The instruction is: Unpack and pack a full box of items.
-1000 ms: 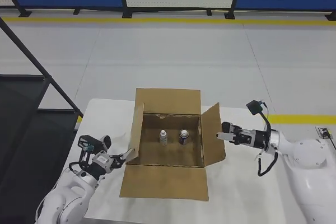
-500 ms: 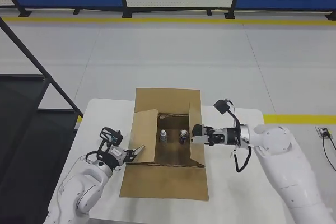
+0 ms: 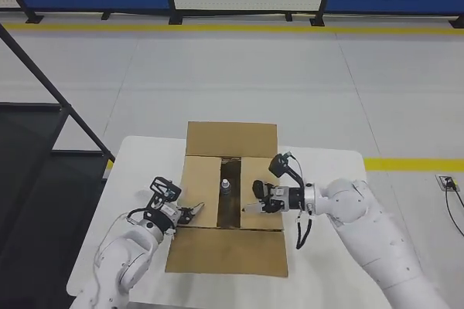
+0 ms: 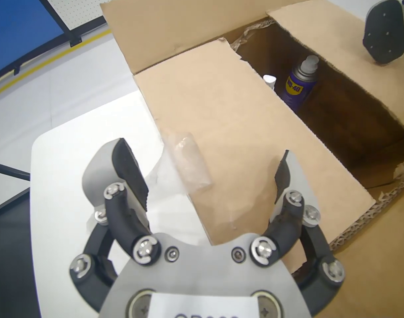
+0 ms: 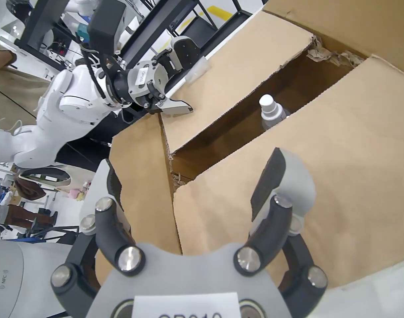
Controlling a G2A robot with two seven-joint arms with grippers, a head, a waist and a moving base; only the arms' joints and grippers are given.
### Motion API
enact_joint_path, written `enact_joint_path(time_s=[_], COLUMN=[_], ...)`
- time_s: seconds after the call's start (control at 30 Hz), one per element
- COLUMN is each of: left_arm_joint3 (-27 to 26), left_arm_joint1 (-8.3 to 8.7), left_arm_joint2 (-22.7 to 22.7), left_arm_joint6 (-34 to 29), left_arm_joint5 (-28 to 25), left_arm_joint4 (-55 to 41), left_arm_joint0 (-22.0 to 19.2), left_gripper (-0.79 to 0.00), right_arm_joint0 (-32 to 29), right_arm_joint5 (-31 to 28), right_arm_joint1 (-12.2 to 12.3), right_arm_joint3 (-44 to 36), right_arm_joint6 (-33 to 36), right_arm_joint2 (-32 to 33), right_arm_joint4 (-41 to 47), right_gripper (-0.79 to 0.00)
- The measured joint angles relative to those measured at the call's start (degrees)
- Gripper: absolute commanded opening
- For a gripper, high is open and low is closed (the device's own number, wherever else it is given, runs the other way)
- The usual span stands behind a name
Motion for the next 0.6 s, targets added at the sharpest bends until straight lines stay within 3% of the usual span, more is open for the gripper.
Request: enact_joint_path(time_s=[0.37, 0.6], left_arm_joint3=[-0.5, -6.65], left_arm_joint1=[-0.04, 0.8], left_arm_joint2=[0.13, -6.09], left_arm_joint6=[1.31, 4.02], left_arm_joint5=[0.12, -4.04], left_arm_joint4=[-0.04, -6.03], left_arm_joint0=[0.38, 5.16], left_gripper=[0.0, 0.0], right_arm_joint0=[0.81, -0.03], right_arm_joint5=[1.06, -0.92], right_arm_joint1=[-0.46, 0.3], right_arm_joint3=[1.09, -1.82], right_arm_joint6=[-4.21, -6.3], right_arm_joint2=[-2.6, -0.42], right_arm_joint4=[-4.98, -3.4], right_gripper=[0.0, 0.0])
